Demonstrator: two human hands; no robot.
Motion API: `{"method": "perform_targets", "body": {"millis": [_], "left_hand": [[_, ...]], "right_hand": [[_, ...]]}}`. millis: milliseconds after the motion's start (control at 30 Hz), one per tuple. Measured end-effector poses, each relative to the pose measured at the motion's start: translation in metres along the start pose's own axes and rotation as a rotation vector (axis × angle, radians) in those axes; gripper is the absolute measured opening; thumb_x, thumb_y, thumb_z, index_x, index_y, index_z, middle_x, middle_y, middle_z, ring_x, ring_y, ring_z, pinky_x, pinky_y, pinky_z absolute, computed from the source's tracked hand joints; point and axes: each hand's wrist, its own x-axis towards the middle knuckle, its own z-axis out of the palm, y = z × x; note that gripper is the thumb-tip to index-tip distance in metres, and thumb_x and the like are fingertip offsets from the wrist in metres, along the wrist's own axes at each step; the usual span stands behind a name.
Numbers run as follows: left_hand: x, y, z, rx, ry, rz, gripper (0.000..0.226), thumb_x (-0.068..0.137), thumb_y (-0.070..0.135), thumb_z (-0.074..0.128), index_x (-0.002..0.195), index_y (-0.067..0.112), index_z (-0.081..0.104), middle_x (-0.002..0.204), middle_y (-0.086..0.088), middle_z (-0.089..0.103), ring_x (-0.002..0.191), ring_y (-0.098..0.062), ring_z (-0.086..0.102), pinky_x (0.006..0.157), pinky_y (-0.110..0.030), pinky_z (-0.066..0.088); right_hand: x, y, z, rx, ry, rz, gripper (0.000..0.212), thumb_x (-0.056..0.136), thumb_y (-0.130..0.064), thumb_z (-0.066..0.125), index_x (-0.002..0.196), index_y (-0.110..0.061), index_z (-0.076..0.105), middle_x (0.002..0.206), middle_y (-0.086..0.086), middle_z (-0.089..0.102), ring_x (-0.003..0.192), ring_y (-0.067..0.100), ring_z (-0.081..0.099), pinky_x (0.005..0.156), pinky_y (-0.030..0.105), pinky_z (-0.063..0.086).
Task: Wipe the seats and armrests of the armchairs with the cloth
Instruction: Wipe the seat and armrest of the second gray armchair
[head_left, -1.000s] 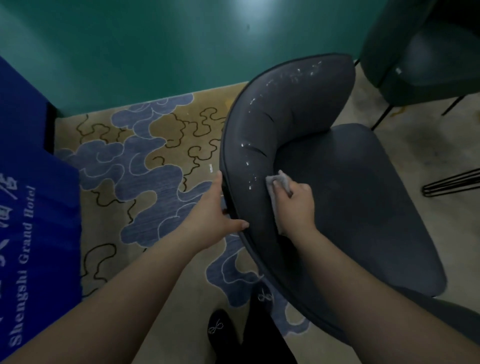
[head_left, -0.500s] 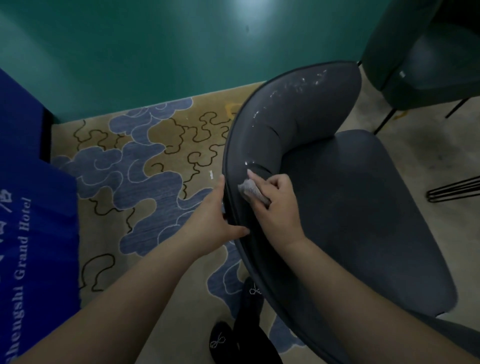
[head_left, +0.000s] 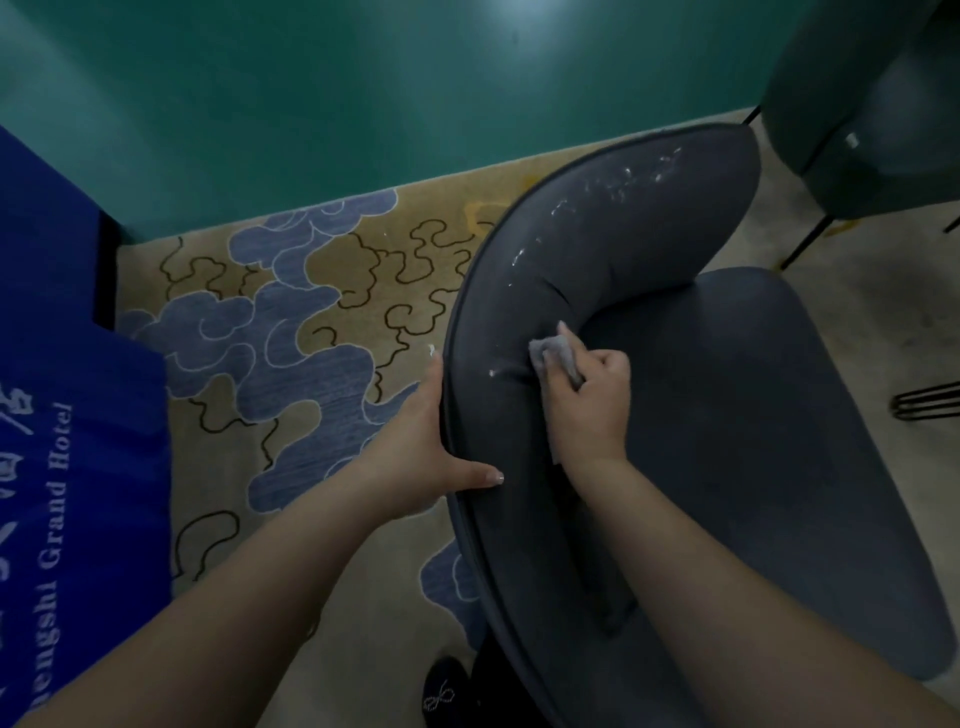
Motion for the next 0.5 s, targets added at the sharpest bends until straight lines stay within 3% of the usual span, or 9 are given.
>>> {"method": "perform_targets", "body": {"millis": [100,167,300,433,500], "left_hand": [[0.01,0.006,-0.005,0.012,0.002,-0.008,0.135,0.059,0.027,0.091,0.153,0.036,-0.007,0.148,0.014,0.034,0.129,-0.012,0.045,0.102,-0.031,0.045],[0.014,0.01,-0.008,0.039,0.002,-0.031,0.137,0.059,0.029,0.091,0.153,0.035,-0.008,0.153,0.006,0.032,0.133,-0.016,0.042,0.108,-0.04,0.042],[0.019,0.013,-0.013,0.066,-0.026,-0.053,0.137,0.059,0.032,0.091,0.152,0.039,-0.01,0.155,0.007,0.027,0.137,-0.014,0.036,0.11,-0.04,0.039],[0.024,0.013,-0.015,0.064,-0.043,-0.037,0.139,0.059,0.031,0.091,0.152,0.038,-0.012,0.156,0.006,0.029,0.137,-0.014,0.037,0.11,-0.038,0.039],[0.026,0.012,-0.016,0.071,-0.048,-0.026,0.138,0.06,0.032,0.091,0.152,0.037,-0.012,0.156,0.009,0.027,0.136,-0.011,0.037,0.108,-0.033,0.04]], "right_hand": [[-0.007,-0.011,0.01,0.017,-0.195,-0.247,0.043,0.089,-0.028,0.063,0.131,-0.031,0.055,0.098,-0.003,0.038,0.086,0.004,0.049,0.084,0.011,0.043],[-0.007,-0.007,0.013,-0.045,-0.3,-0.361,0.045,0.088,-0.023,0.065,0.131,-0.031,0.055,0.097,-0.003,0.038,0.085,0.006,0.047,0.082,0.011,0.042],[0.025,-0.001,0.003,-0.029,-0.136,-0.067,0.041,0.089,-0.024,0.066,0.13,-0.027,0.058,0.097,-0.001,0.04,0.08,-0.002,0.047,0.077,0.006,0.042],[0.001,-0.004,0.014,0.006,-0.278,-0.299,0.046,0.087,-0.024,0.066,0.13,-0.035,0.054,0.096,-0.006,0.039,0.083,-0.002,0.048,0.079,0.007,0.042],[0.003,0.0,0.013,-0.017,-0.268,-0.273,0.046,0.088,-0.022,0.066,0.129,-0.039,0.053,0.096,-0.005,0.04,0.083,0.002,0.048,0.081,0.01,0.043]]}}
